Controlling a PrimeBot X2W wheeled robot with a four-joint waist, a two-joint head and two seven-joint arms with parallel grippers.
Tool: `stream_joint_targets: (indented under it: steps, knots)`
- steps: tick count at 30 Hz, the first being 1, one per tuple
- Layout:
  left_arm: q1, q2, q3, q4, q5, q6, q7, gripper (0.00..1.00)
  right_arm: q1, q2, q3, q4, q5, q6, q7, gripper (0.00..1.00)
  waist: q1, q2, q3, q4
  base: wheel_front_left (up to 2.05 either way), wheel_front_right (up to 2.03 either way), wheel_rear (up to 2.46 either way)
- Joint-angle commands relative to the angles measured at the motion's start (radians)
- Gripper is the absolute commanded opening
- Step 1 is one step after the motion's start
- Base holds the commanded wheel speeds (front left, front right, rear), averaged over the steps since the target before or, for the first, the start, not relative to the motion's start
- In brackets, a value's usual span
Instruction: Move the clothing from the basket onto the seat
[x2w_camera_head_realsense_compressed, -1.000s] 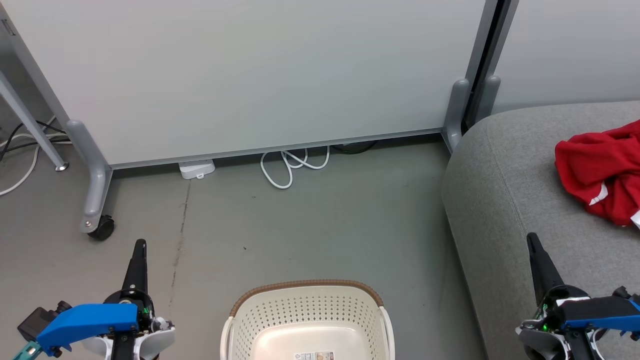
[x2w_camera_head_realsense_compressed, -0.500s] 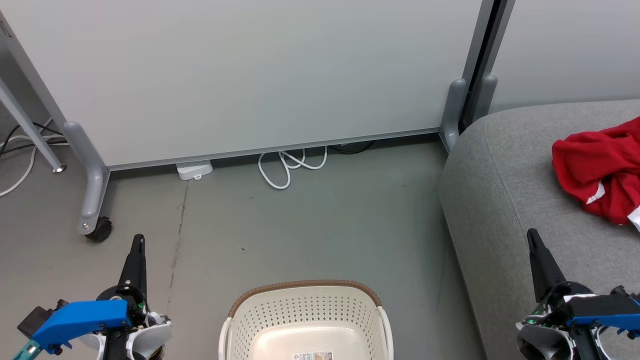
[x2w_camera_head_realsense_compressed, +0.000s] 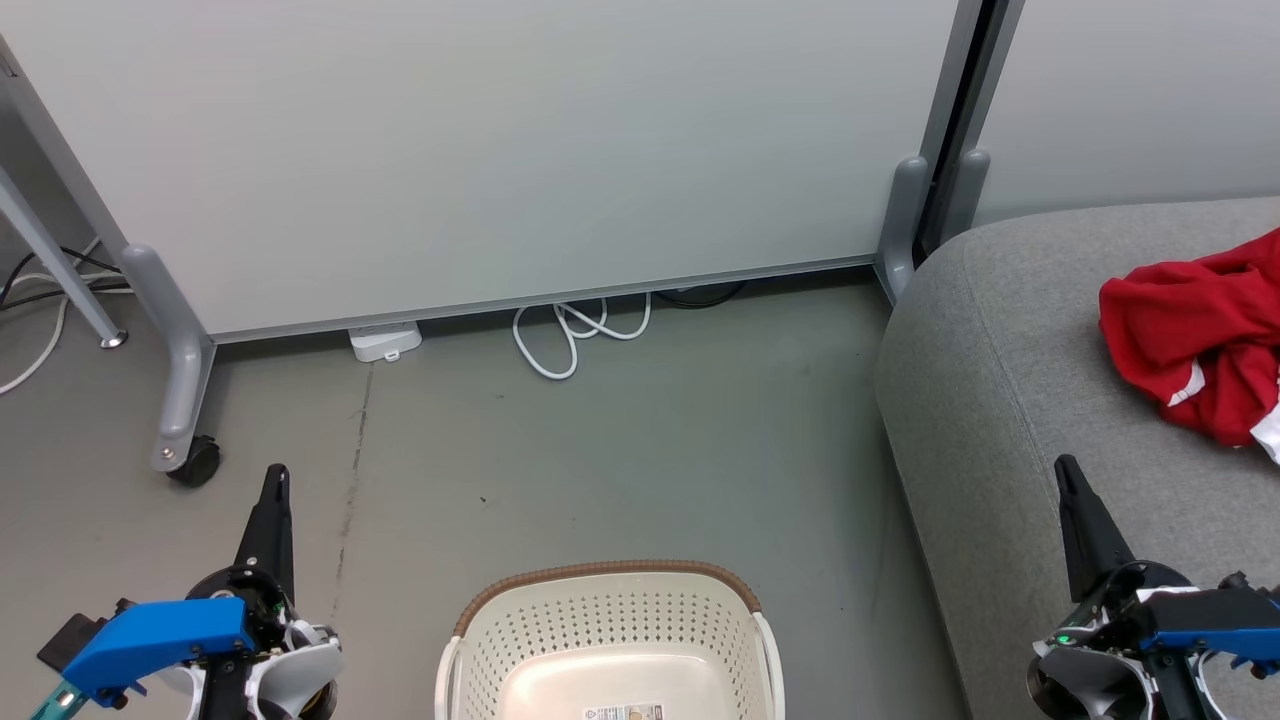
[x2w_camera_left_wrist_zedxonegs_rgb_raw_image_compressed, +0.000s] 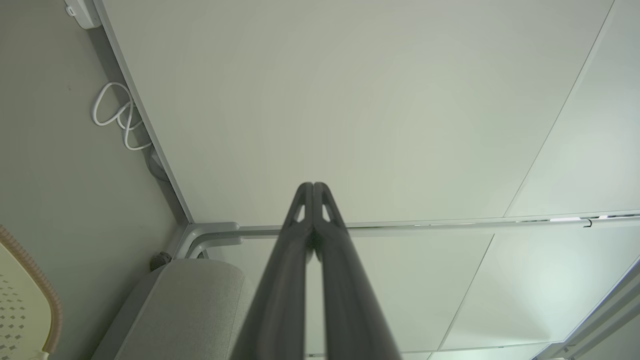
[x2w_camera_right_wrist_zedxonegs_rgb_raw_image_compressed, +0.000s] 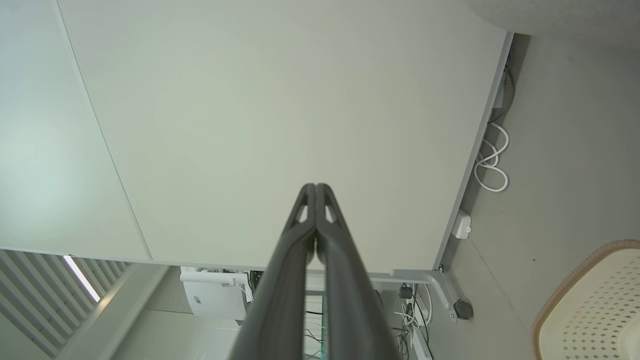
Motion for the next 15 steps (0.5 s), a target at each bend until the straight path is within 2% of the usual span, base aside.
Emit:
stream_joint_targets:
  steps: [1, 15]
  knots:
    - [-0.01, 0.001, 0.002, -0.004, -0.002, -0.009, 0.004, 0.0, -0.015, -0.001, -0.002, 0.002, 0.003, 0.001, 0.005, 0.0, 0.0, 0.0, 0.0, 0.0, 0.0, 0.0, 0.0]
    - [-0.01, 0.001, 0.002, -0.004, -0.002, -0.009, 0.004, 0.0, -0.014, -0.001, -0.002, 0.002, 0.003, 0.001, 0.005, 0.0, 0.0, 0.0, 0.0, 0.0, 0.0, 0.0, 0.0]
